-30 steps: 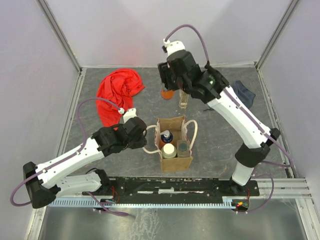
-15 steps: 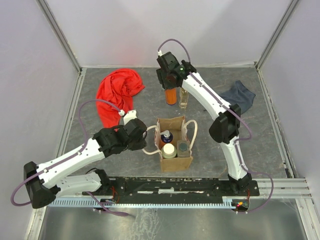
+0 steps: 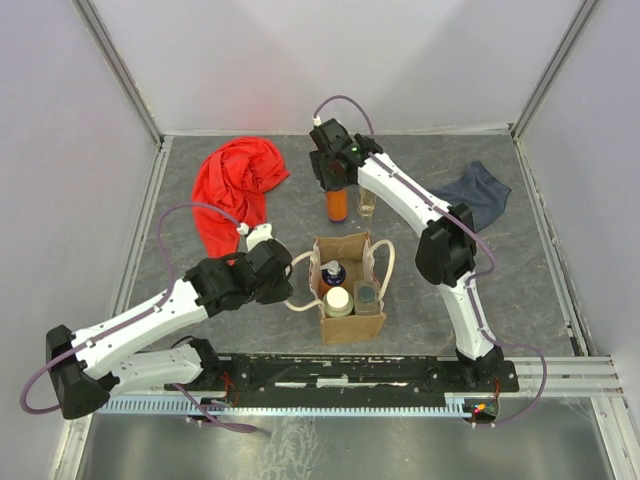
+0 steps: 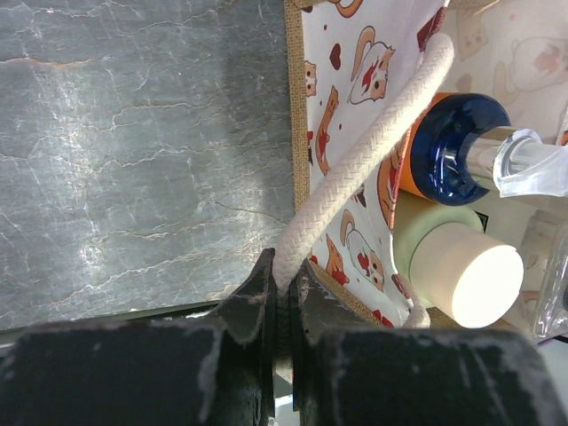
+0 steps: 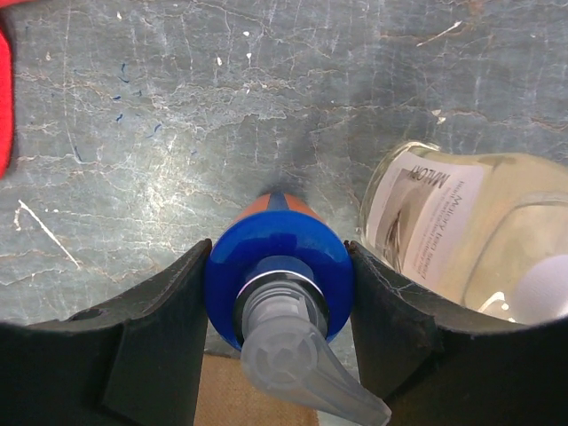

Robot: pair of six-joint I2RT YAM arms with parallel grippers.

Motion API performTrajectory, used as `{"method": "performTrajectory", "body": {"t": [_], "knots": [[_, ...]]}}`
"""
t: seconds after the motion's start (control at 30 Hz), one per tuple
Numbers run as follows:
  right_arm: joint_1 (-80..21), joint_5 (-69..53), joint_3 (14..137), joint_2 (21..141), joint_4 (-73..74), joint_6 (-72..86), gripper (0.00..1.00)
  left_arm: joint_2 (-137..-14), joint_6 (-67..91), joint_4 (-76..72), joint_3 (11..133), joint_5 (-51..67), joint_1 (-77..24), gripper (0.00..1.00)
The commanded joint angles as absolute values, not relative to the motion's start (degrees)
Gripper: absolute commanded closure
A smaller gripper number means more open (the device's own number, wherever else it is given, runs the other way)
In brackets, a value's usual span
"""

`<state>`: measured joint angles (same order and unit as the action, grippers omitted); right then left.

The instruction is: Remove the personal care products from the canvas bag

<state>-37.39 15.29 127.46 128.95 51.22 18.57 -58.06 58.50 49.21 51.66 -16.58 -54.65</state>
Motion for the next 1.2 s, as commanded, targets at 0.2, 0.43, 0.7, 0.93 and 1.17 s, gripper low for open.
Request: {"method": "performTrajectory", "body": {"t": [0.2, 0.43, 0.7, 0.93, 1.17], "knots": [[-37.48, 17.4, 124.48, 128.3, 45.74, 19.7, 0.42, -55.69, 60.48, 49.74, 52.05, -17.21, -54.51, 0.91], [-37.52, 18.22, 121.62, 125.69, 46.71, 18.69, 0.17, -55.62, 60.53, 49.95, 51.96, -17.1, -54.51, 0.9], [-43.2, 25.64, 107.8, 104.09, 41.8, 15.58, 0.07, -56.17, 60.43, 49.42, 51.83, -17.64, -54.57, 0.9], [-48.85, 20.21, 100.09, 91.95, 49.78, 20.11, 0.11, -59.26, 59.37, 47.81, 51.89, -17.1, -54.51, 0.9], [-51.37, 10.02, 83.42, 83.51, 46.58, 24.62, 0.13, -60.04, 60.14, 47.79, 51.75, -18.77, -54.57, 0.92]]}}
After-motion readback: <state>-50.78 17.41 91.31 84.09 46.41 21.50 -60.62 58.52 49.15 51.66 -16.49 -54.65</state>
